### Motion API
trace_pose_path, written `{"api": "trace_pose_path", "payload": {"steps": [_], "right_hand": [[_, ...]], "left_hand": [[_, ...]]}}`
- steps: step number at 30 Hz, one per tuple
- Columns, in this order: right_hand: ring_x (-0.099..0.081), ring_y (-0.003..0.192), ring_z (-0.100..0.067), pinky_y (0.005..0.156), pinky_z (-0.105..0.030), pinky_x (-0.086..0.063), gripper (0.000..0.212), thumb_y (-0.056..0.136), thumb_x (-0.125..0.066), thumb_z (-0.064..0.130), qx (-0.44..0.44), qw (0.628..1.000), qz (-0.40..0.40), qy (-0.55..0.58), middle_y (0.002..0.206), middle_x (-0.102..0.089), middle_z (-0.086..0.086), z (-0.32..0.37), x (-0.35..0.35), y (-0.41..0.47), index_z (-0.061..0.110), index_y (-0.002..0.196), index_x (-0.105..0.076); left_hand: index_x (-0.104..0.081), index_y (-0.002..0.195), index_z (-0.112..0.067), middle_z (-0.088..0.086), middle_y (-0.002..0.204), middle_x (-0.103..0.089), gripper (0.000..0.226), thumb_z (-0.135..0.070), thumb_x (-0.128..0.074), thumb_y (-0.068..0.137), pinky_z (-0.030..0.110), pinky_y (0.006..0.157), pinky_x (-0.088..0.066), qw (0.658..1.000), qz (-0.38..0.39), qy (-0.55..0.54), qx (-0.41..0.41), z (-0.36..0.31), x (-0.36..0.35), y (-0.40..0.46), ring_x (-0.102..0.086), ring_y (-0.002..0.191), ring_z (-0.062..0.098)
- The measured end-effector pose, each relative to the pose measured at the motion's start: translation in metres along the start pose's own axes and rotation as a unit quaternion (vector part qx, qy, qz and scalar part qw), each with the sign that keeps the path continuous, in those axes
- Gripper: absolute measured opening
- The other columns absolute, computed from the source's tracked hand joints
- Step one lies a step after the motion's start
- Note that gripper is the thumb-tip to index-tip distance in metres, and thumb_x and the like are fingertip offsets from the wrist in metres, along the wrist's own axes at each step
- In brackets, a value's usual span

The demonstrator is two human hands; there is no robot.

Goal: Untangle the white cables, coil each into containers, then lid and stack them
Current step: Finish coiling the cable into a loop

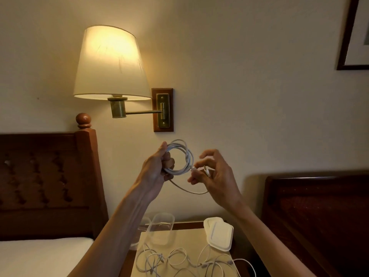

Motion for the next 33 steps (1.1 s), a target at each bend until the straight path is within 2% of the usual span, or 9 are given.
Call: {"api": "trace_pose_path", "payload": {"steps": [3,7,11,15,20,23,25,30,33], "right_hand": [[-0.072,0.076,-0.018,0.071,-0.025,-0.058,0.012,0.091,-0.064,0.006,-0.011,0.999,0.014,-0.030,0.090,-0.068,-0.003,-0.011,-0.005,-0.006,0.013,0.101,-0.064],[-0.071,0.077,-0.024,0.072,-0.030,-0.059,0.005,0.090,-0.065,0.005,-0.039,0.999,0.004,0.023,0.086,-0.068,-0.007,-0.023,-0.002,-0.011,0.007,0.094,-0.067],[-0.072,0.089,-0.027,0.081,-0.033,-0.058,0.017,0.081,-0.070,0.012,-0.062,0.992,-0.010,0.106,0.093,-0.072,-0.013,-0.021,0.001,-0.009,0.004,0.096,-0.068],[-0.069,0.099,-0.030,0.085,-0.043,-0.059,0.021,0.075,-0.070,0.015,-0.142,0.971,-0.028,0.192,0.099,-0.074,-0.014,-0.027,0.009,-0.017,0.002,0.091,-0.072],[-0.072,0.083,-0.024,0.075,-0.029,-0.060,0.019,0.088,-0.059,0.003,-0.174,0.951,-0.098,0.235,0.088,-0.074,-0.014,-0.024,0.021,-0.012,0.006,0.103,-0.070],[-0.072,0.078,-0.019,0.072,-0.027,-0.060,0.016,0.089,-0.060,0.001,-0.203,0.936,-0.147,0.249,0.082,-0.074,-0.011,-0.026,0.033,0.002,0.005,0.100,-0.071],[-0.071,0.080,-0.020,0.071,-0.027,-0.059,0.016,0.091,-0.060,0.003,-0.223,0.945,-0.120,0.208,0.083,-0.074,-0.011,-0.026,0.038,0.007,0.005,0.101,-0.072],[-0.070,0.073,-0.017,0.069,-0.025,-0.058,0.017,0.094,-0.059,0.008,-0.217,0.971,-0.022,0.099,0.079,-0.074,-0.009,-0.020,0.031,0.006,0.011,0.094,-0.075],[-0.070,0.073,-0.018,0.071,-0.026,-0.058,0.017,0.094,-0.059,0.008,-0.220,0.972,-0.009,0.081,0.080,-0.074,-0.010,-0.018,0.031,0.006,0.011,0.094,-0.076]], "left_hand": [[-0.045,0.070,-0.023,-0.007,0.055,-0.028,0.034,-0.036,-0.042,0.101,0.033,0.064,-0.026,0.999,-0.007,-0.051,-0.016,-0.001,0.002,-0.001,-0.026,0.054,0.011],[-0.045,0.064,-0.022,-0.005,0.056,-0.023,0.037,-0.034,-0.045,0.100,0.031,0.062,-0.026,0.989,-0.002,-0.141,-0.046,-0.002,0.009,0.001,-0.023,0.053,0.011],[-0.045,0.062,-0.022,-0.002,0.056,-0.025,0.042,-0.039,-0.043,0.100,0.036,0.072,-0.031,0.990,-0.013,-0.134,-0.036,0.003,0.007,0.001,-0.026,0.058,0.016],[-0.047,0.062,-0.020,-0.001,0.059,-0.027,0.044,-0.042,-0.042,0.100,0.039,0.085,-0.038,0.987,-0.036,-0.152,-0.027,0.001,0.011,0.003,-0.030,0.059,0.016],[-0.052,0.066,-0.019,-0.002,0.059,-0.033,0.039,-0.038,-0.044,0.099,0.039,0.084,-0.034,0.988,-0.034,-0.151,-0.025,0.013,0.009,0.002,-0.034,0.061,0.014],[-0.051,0.069,-0.018,-0.003,0.060,-0.038,0.037,-0.038,-0.043,0.100,0.040,0.092,-0.036,0.991,-0.015,-0.130,-0.030,0.017,0.005,-0.002,-0.043,0.064,0.014],[-0.047,0.069,-0.018,-0.003,0.058,-0.038,0.038,-0.039,-0.041,0.100,0.039,0.090,-0.038,0.992,0.003,-0.124,-0.031,0.016,0.001,-0.005,-0.046,0.061,0.012],[-0.045,0.068,-0.018,-0.003,0.059,-0.031,0.037,-0.037,-0.044,0.100,0.031,0.069,-0.034,0.987,-0.002,-0.158,-0.027,0.014,-0.008,-0.005,-0.040,0.053,0.012],[-0.045,0.066,-0.019,-0.004,0.056,-0.034,0.040,-0.038,-0.042,0.101,0.032,0.071,-0.032,0.988,-0.015,-0.155,-0.016,0.015,-0.008,-0.004,-0.041,0.050,0.010]]}}
Point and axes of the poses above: each hand's wrist, its own y-axis towards the middle knuckle, its own x-axis out of the back of the hand, z = x × y, the point moved 2 cm from there along y, towards the middle knuckle
